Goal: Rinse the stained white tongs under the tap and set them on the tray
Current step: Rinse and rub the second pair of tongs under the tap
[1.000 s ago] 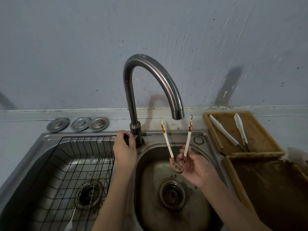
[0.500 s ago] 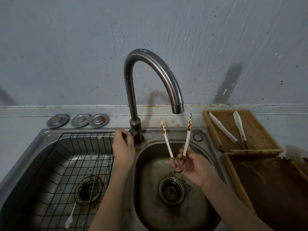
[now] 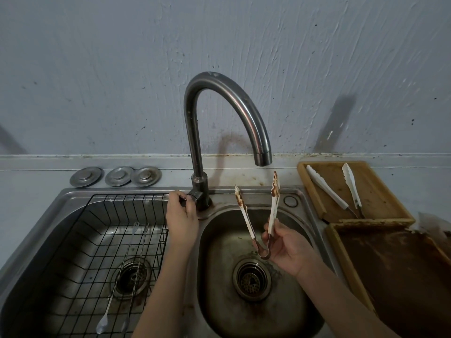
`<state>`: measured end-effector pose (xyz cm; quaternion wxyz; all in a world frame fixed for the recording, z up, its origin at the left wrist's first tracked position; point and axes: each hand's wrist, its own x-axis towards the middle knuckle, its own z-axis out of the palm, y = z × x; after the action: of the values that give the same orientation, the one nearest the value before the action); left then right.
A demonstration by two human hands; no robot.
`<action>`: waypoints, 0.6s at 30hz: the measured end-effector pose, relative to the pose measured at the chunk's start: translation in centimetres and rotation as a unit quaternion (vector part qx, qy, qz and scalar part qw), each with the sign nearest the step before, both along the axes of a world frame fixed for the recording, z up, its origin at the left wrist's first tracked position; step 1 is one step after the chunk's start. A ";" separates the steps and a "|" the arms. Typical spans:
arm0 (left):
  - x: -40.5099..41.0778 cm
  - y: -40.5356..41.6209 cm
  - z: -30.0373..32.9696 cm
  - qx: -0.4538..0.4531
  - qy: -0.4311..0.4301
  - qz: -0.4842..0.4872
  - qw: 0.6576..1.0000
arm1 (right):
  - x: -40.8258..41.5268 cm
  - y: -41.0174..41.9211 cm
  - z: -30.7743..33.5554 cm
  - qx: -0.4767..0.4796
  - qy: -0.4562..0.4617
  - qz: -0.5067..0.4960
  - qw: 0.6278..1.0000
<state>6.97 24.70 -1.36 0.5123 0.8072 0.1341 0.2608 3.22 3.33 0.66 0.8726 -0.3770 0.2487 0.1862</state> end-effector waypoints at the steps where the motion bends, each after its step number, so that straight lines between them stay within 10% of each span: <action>1: 0.0 0.0 0.0 0.000 0.000 -0.001 1.000 | 0.0 0.0 0.0 0.000 0.000 -0.001 1.000; 18: -0.1 0.4 -0.5 -0.025 -0.011 -0.025 0.999 | 0.0 0.0 -0.4 0.007 -0.007 0.002 1.000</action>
<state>6.82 25.10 -1.86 0.5404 0.7942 0.1147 0.2530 3.17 3.29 0.26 0.8765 -0.3729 0.2402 0.1869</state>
